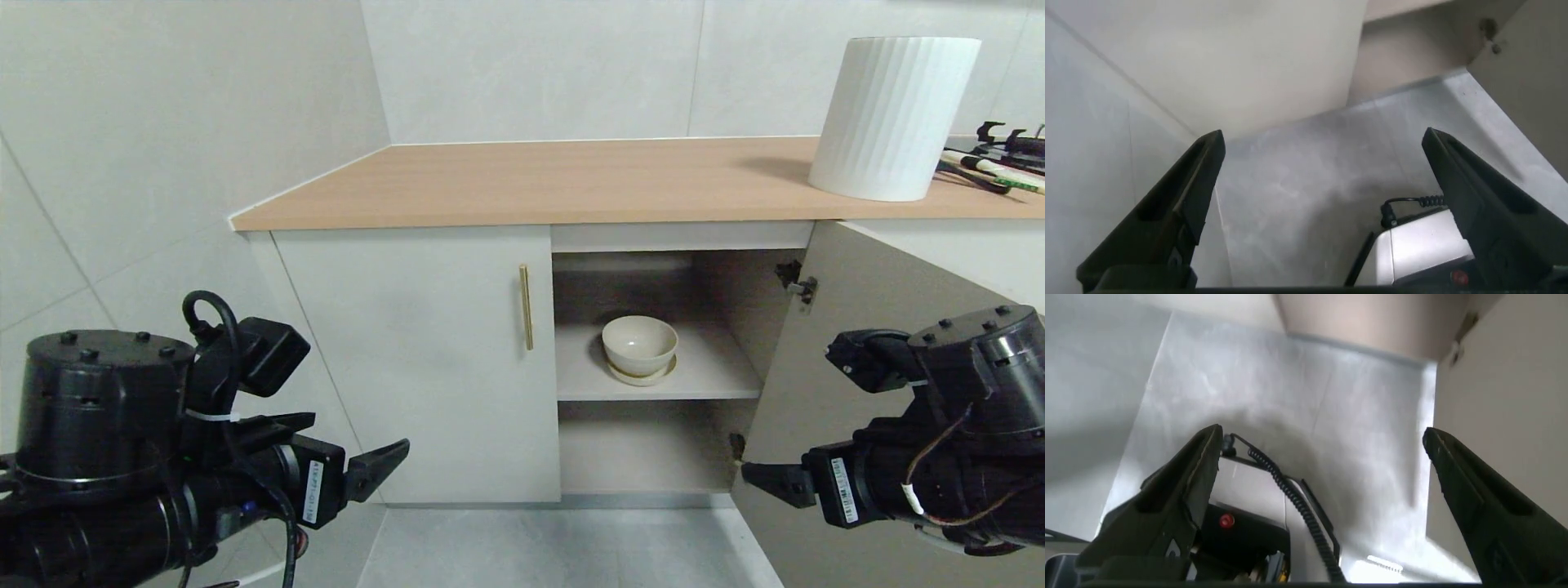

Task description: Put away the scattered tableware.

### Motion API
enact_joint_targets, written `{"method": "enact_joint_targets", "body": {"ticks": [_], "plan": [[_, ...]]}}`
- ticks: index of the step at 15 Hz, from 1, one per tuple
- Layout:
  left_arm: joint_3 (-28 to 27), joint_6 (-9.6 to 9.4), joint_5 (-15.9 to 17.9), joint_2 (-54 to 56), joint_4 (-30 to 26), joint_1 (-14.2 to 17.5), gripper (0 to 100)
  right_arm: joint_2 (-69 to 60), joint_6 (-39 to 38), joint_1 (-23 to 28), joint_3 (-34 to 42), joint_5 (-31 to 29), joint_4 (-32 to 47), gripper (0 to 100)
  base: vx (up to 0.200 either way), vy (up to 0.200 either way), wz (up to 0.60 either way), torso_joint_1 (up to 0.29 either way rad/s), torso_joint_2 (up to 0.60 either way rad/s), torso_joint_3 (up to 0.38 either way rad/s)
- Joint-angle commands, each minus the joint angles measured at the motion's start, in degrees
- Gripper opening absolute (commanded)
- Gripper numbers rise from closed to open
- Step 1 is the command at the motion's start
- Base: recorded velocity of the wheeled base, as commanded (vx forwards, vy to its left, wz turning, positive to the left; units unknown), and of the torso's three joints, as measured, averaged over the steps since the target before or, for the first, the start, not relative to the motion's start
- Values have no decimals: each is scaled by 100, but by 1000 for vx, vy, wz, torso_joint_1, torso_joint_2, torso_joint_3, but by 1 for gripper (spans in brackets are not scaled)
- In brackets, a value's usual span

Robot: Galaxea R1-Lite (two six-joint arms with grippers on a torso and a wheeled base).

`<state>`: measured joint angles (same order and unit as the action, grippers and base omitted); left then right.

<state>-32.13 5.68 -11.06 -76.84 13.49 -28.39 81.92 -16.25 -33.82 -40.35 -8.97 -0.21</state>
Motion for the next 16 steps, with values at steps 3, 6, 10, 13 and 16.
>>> {"method": "enact_joint_targets", "body": {"ticks": [3,6,10,13,16], "plan": [[-3,3,-2,2,4,0,100,34,8,-2,1,1,-6,100,-200,0,0,-1,2,2],[-3,-6,-2,2,4,0,100,52,8,-2,10,10,-6,100,-67,0,0,-1,-2,2],[-30,3,-2,11,4,9,100,78,8,-11,10,10,-6,100,0,0,0,0,0,0],[-30,3,-11,11,4,9,100,61,8,-2,18,1,3,100,0,0,0,0,0,0],[-30,-6,-11,11,4,9,100,26,25,-2,18,1,30,100,0,0,0,0,0,0]]}}
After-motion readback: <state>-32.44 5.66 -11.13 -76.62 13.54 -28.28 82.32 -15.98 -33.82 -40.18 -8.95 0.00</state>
